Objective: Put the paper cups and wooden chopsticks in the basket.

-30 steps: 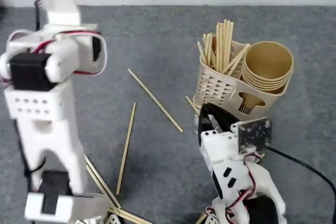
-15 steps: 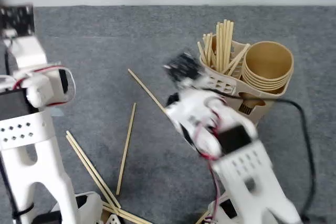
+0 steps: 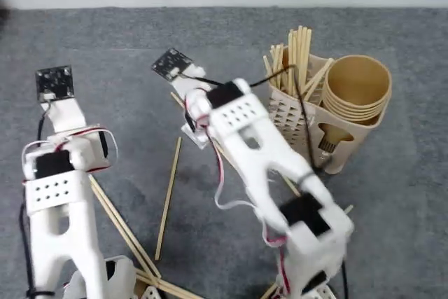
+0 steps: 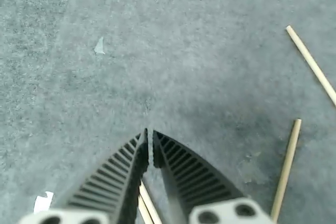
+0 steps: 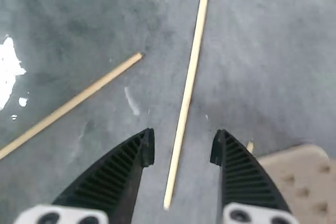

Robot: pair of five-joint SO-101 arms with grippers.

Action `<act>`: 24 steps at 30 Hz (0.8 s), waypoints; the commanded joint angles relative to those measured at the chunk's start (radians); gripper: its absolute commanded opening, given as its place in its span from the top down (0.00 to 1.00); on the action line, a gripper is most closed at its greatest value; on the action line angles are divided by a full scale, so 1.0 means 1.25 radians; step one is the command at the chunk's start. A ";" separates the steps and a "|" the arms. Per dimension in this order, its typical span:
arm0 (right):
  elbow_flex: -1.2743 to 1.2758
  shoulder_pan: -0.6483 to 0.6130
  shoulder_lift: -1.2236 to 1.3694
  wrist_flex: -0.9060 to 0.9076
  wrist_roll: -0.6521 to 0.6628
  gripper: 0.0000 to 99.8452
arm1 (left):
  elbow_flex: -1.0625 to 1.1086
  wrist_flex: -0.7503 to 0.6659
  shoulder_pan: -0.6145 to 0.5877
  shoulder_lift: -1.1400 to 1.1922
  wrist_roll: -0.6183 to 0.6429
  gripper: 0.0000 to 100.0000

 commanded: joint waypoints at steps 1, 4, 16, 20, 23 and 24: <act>-0.199 -0.006 0.125 0.040 0.025 0.80 | 0.002 -0.027 -0.005 -0.036 0.017 0.99; -0.322 0.006 0.233 0.072 0.027 0.80 | 0.006 -0.027 -0.006 -0.037 0.018 0.99; -0.701 0.039 0.543 0.188 0.028 0.80 | 0.008 -0.026 -0.006 -0.033 0.017 0.99; -0.784 0.035 0.620 0.230 0.028 0.85 | 0.023 -0.032 -0.006 -0.037 0.016 0.99; -0.832 0.034 0.671 0.251 0.075 0.97 | 0.035 -0.055 -0.006 -0.037 0.016 0.99; -0.848 0.034 0.686 0.255 0.092 1.00 | 0.037 -0.063 -0.006 -0.037 0.016 0.99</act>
